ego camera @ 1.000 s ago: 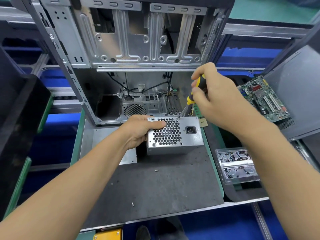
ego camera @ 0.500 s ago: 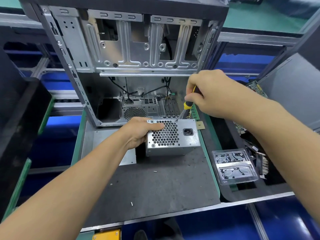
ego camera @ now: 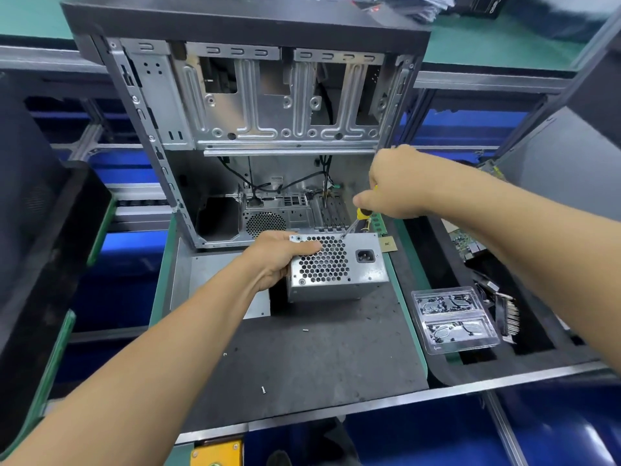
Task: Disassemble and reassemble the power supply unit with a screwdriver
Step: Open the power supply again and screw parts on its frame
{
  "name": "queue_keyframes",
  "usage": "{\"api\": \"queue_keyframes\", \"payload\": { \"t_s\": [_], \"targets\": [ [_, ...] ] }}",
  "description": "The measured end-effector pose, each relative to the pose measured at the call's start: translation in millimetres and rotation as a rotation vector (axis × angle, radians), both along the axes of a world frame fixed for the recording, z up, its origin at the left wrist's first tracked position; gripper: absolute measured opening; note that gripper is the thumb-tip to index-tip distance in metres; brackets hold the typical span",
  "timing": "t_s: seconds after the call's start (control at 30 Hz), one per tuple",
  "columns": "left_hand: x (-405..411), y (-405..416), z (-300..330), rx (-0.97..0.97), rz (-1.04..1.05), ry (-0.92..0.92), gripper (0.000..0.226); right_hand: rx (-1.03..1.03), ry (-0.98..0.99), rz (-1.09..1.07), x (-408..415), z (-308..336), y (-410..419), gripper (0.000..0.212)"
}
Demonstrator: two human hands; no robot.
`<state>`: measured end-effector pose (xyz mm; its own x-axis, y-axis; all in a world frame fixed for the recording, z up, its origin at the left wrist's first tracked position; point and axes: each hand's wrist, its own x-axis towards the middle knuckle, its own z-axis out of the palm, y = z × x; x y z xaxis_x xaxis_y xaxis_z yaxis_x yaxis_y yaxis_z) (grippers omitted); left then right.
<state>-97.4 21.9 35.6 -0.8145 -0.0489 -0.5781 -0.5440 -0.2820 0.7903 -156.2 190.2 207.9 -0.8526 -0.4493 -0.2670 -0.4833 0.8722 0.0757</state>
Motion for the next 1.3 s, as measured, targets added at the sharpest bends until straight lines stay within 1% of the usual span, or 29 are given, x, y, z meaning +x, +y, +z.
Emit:
{"api": "queue_keyframes", "payload": {
  "t_s": [0.07, 0.13, 0.2, 0.23, 0.3, 0.33, 0.37, 0.4, 0.43, 0.5, 0.53, 0.57, 0.63, 0.67, 0.7, 0.8, 0.83, 0.87, 0.9, 0.93, 1.0, 1.07, 1.1, 1.13, 1.17, 1.23, 1.3],
  "targets": [
    [1, -1, -2, -0.002, 0.009, 0.01, 0.039, -0.009, 0.022, -0.079, -2, 0, 2, 0.049],
    [2, -1, -3, -0.011, -0.002, 0.028, 0.033, 0.078, 0.017, -0.041, 0, 4, 9, 0.055],
    [3, 0, -5, -0.041, -0.021, 0.039, 0.027, 0.177, 0.011, 0.101, 10, 6, 14, 0.05],
    [4, 0, -5, -0.055, -0.015, 0.041, 0.027, 0.225, 0.058, 0.222, 16, 5, 14, 0.044],
    [4, 0, -6, -0.071, -0.012, 0.039, 0.032, 0.307, 0.224, 0.455, 26, 0, 13, 0.034],
    [4, 0, -7, -0.077, -0.008, 0.034, 0.035, 0.333, 0.285, 0.509, 29, -1, 10, 0.035],
    [5, 0, -7, -0.086, -0.006, 0.034, 0.036, 0.331, 0.296, 0.491, 30, -3, 7, 0.04],
    [5, 0, -7, -0.096, -0.006, 0.041, 0.036, 0.284, 0.255, 0.412, 29, -4, 5, 0.045],
    [5, 1, -8, -0.103, -0.005, 0.049, 0.034, 0.216, 0.171, 0.279, 26, -4, 3, 0.046],
    [7, 2, -8, -0.111, 0.004, 0.065, 0.03, 0.056, -0.011, 0.021, 16, -5, 3, 0.041],
    [8, 2, -7, -0.114, 0.003, 0.072, 0.031, -0.002, -0.072, -0.05, 14, -4, 6, 0.038],
    [8, 2, -6, -0.11, -0.003, 0.078, 0.032, -0.028, -0.114, -0.087, 12, -5, 9, 0.037],
    [10, 2, -5, -0.1, -0.009, 0.084, 0.034, 0.036, -0.14, -0.073, 16, -6, 15, 0.043],
    [10, 2, -4, -0.106, -0.015, 0.086, 0.033, 0.098, -0.109, -0.02, 20, -7, 18, 0.046],
    [11, 3, -3, -0.11, -0.016, 0.085, 0.031, 0.177, -0.051, 0.054, 26, -7, 21, 0.045],
    [13, 4, -2, -0.114, -0.009, 0.079, 0.03, 0.42, 0.254, 0.437, 42, -7, 27, 0.026],
    [14, 4, -3, -0.115, -0.008, 0.081, 0.032, 0.446, 0.289, 0.52, 45, -10, 28, 0.021],
    [14, 5, -4, -0.11, -0.008, 0.085, 0.032, 0.468, 0.301, 0.549, 48, -11, 26, 0.022],
    [15, 5, -4, -0.099, -0.002, 0.089, 0.031, 0.444, 0.269, 0.491, 48, -13, 22, 0.027],
    [15, 4, -4, -0.088, 0.003, 0.092, 0.03, 0.364, 0.209, 0.399, 46, -14, 19, 0.03],
    [16, 4, -6, -0.08, 0.02, 0.095, 0.028, 0.192, -0.03, 0.104, 41, -17, 16, 0.029],
    [18, 6, -7, -0.073, 0.041, 0.088, 0.022, -0.007, -0.242, -0.121, 34, -21, 19, 0.03],
    [18, 6, -6, -0.061, 0.05, 0.083, 0.019, -0.089, -0.317, -0.209, 34, -23, 23, 0.03],
    [18, 5, -7, -0.047, 0.054, 0.08, 0.018, -0.135, -0.35, -0.251, 36, -25, 25, 0.029],
    [18, 5, -7, -0.033, 0.056, 0.08, 0.019, -0.122, -0.334, -0.231, 35, -26, 28, 0.03],
    [18, 3, -6, -0.039, 0.036, 0.095, 0.025, 0.019, -0.214, -0.122, 34, -26, 27, 0.028],
    [18, 0, -7, -0.062, 0.003, 0.093, 0.035, 0.063, -0.102, -0.02, 36, -20, 26, 0.026]
  ]
}}
